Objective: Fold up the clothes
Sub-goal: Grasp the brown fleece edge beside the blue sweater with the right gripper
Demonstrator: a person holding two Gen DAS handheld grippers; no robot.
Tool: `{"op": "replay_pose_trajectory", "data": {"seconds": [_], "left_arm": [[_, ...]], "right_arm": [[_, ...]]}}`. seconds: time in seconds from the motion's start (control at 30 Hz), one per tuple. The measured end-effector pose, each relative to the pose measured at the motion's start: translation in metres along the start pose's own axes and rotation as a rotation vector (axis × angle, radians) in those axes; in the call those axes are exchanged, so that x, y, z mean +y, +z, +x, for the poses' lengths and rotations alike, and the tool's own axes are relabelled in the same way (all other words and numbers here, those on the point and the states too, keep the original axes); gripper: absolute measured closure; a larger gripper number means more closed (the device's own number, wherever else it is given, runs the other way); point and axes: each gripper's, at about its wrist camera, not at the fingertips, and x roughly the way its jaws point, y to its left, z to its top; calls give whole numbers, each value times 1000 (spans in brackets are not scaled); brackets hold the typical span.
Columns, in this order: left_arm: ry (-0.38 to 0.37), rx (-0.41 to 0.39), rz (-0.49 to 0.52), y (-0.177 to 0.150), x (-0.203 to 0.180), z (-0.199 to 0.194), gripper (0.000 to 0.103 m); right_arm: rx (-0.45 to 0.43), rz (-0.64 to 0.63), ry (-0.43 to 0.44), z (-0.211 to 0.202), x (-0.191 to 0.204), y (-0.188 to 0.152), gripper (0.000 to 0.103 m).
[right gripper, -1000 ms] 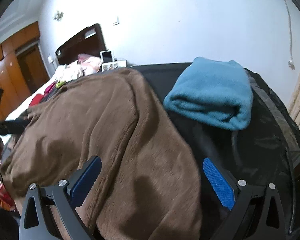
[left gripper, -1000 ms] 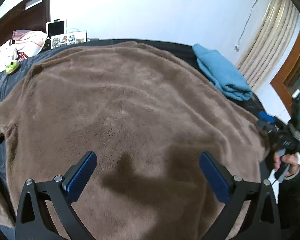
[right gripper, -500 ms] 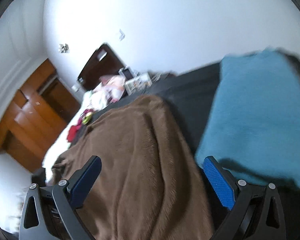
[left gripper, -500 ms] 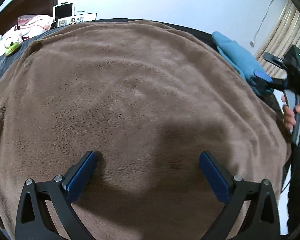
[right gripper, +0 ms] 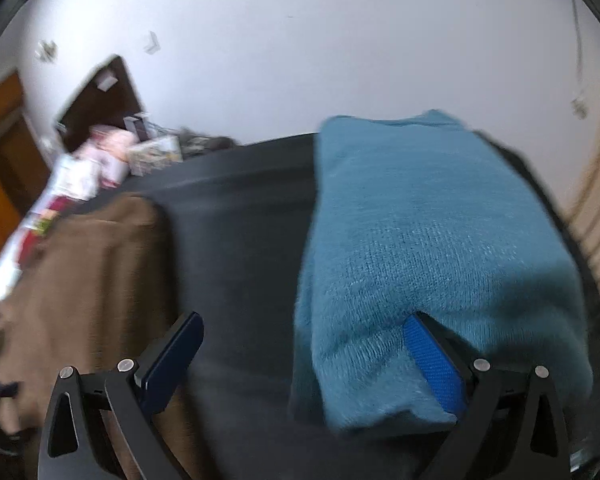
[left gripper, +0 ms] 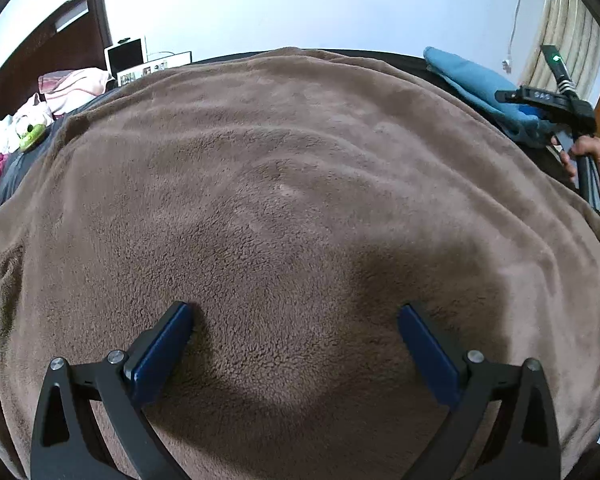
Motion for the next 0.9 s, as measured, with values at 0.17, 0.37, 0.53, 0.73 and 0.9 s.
{"op": "replay_pose_trajectory", "data": {"seconds": [0.17, 0.37, 0.53, 0.73, 0.9], "left_arm": [[-1, -6, 1, 0, -1, 0, 0], [-13, -16, -4, 0, 0, -2, 0], [-27, -23, -13, 0, 1, -4, 0], [-60, -37, -32, -3, 6, -7, 0], [-95, -49, -32, -9, 14, -13, 0]], "right_arm": [[-9, -21, -7, -24, -3, -9, 1], [-30, 9, 149, -95, 1, -61, 1], [0, 36, 276, -138, 10, -128, 1], [70, -4, 312, -135, 37, -177, 1], [109, -26, 254, -122, 52, -186, 10]]}}
